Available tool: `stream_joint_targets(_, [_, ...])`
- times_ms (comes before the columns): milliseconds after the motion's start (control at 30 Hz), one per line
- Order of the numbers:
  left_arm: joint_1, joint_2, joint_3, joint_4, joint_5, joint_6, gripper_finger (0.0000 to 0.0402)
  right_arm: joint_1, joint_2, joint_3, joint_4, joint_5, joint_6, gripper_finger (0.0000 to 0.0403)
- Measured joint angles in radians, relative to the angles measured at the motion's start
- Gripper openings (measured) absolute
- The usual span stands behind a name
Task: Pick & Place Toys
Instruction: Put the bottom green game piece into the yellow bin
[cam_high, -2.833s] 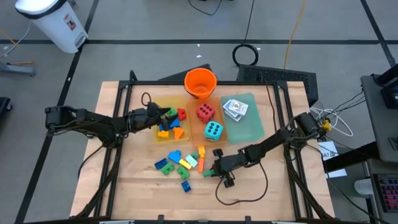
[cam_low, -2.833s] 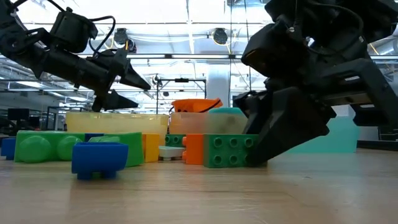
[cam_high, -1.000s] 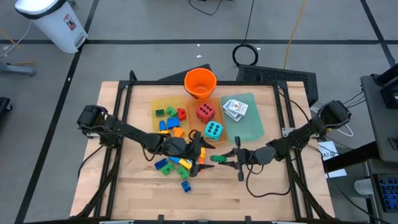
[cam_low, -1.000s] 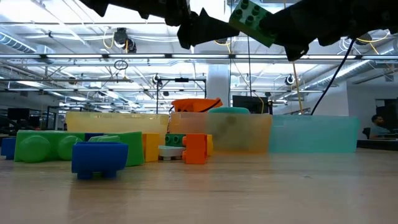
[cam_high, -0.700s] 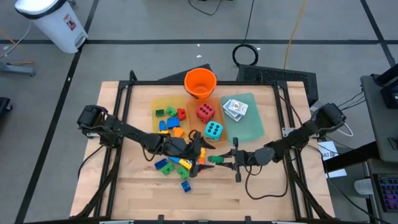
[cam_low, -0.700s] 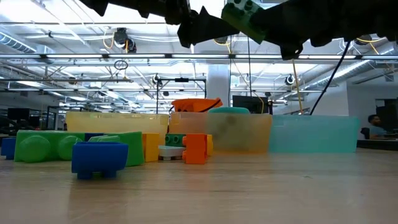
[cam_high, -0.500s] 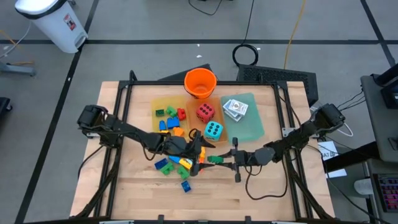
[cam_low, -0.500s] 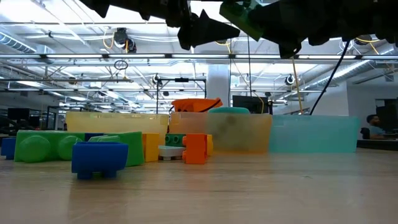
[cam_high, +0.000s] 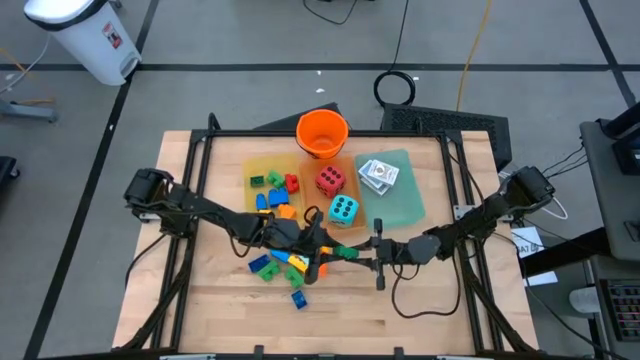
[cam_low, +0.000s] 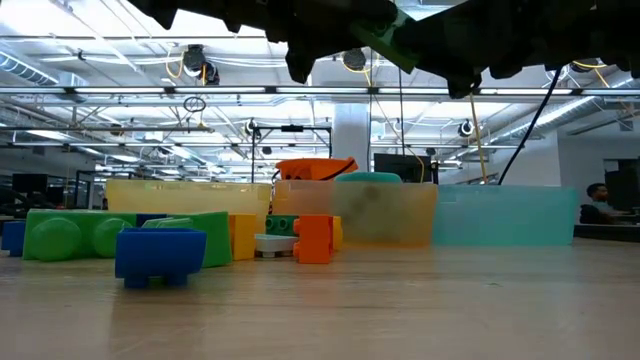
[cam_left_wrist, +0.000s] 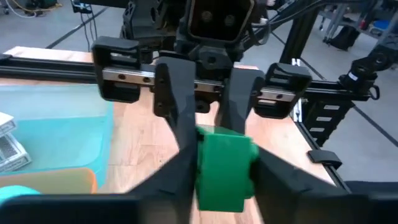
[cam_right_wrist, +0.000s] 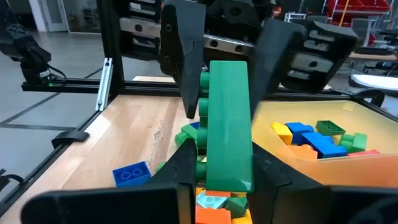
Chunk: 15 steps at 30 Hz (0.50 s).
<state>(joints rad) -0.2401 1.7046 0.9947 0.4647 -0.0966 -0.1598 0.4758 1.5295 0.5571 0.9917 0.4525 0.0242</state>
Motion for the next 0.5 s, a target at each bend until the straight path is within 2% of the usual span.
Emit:
stream_joint_targets(67, [0.000,0.000,0.000,-0.001,0.000,0.014,0.0095,-0.001,0.000,0.000,0.000,-0.003,0.022,0.0059])
stream_joint_targets(200, [-0.005,-0.007,0.000,-0.003,-0.005,0.038,0.0095,-0.001,0.000,0.000,-0.001,0.010,0.030,0.0069])
stream_joint_targets(267, [-0.011,-0.026,0.000,-0.013,-0.020,0.054,0.0095,0.005,-0.001,0.003,0.007,0.071,0.058,0.0085])
stream_joint_targets(367, [-0.024,-0.084,0.000,-0.076,-0.085,0.077,0.0095,0.035,-0.017,0.001,-0.008,0.196,0.063,0.0123])
stream_joint_targets(500, [-0.051,-0.191,0.000,-0.263,-0.229,0.071,0.0095,0.086,-0.058,0.001,-0.060,0.208,-0.033,0.0171])
